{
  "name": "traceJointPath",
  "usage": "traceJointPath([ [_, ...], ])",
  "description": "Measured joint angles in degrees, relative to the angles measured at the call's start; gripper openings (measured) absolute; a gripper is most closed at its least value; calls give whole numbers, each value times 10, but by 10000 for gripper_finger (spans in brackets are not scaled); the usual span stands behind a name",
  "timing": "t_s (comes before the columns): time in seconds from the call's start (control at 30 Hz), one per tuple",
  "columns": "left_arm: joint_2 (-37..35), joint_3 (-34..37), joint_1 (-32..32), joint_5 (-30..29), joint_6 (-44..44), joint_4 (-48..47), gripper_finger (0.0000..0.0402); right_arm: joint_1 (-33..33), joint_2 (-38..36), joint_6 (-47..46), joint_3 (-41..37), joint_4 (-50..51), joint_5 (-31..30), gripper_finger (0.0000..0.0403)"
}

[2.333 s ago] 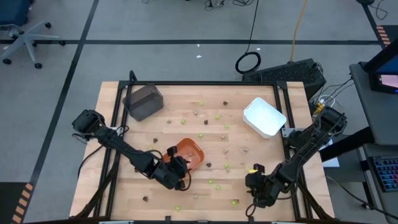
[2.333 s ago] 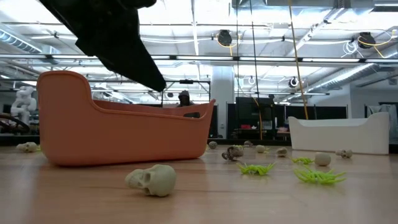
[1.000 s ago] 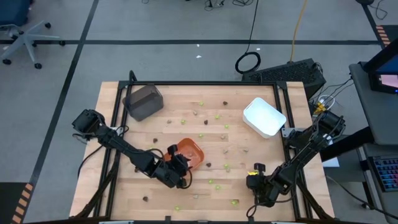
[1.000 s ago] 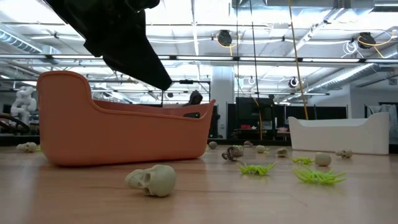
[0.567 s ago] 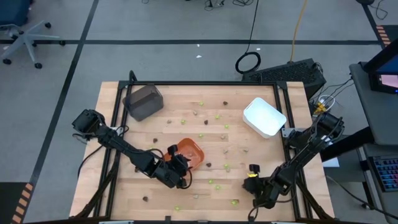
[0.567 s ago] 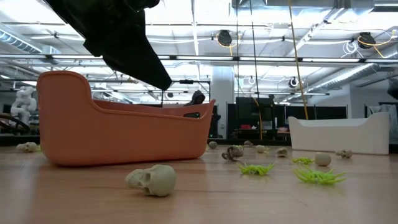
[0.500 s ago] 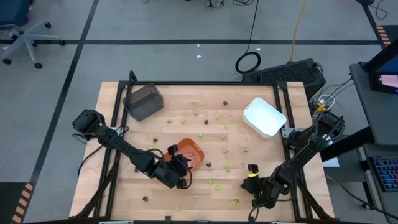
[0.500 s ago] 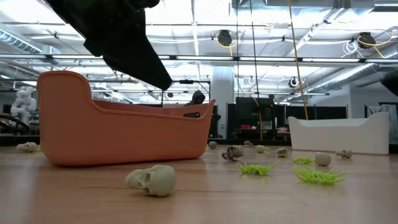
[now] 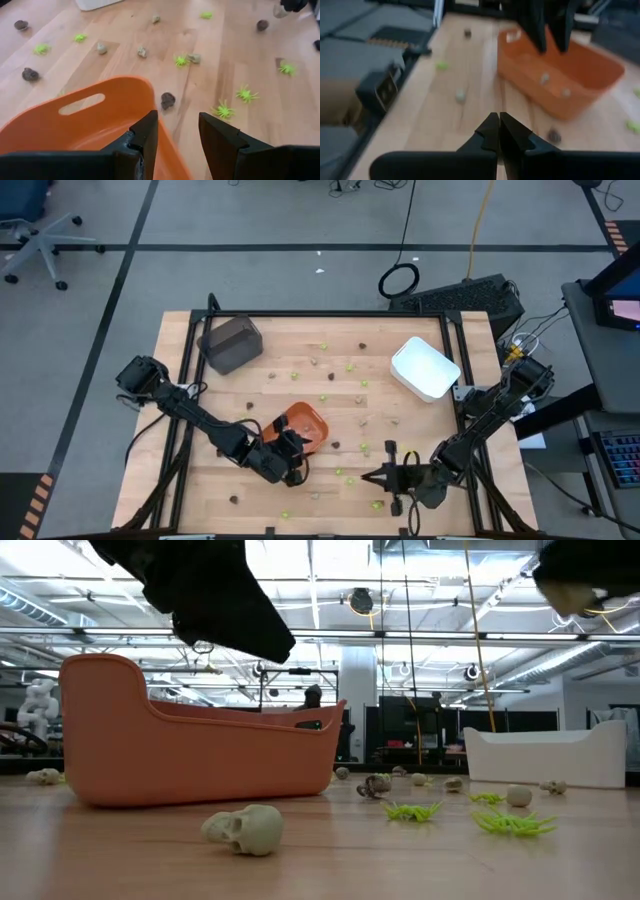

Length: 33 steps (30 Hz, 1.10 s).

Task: Sort Halloween decoration
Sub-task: Put the small white skull toy into the orange bin

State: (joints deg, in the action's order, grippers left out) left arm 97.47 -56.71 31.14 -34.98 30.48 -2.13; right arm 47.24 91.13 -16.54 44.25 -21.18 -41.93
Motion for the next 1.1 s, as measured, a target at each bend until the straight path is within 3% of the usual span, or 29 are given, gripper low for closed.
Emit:
traceJointPath([
  [0.57, 0, 0, 10, 4, -160, 214, 141, -66, 1, 193, 1, -263, 1, 0],
  [0.8, 0, 0, 10, 4, -165, 261, 160, -93, 1, 220, 1, -294, 59, 0],
  [1.1, 1, 0, 3, 3, -174, 298, 208, -117, 10, 230, 1, -314, 80, 0],
])
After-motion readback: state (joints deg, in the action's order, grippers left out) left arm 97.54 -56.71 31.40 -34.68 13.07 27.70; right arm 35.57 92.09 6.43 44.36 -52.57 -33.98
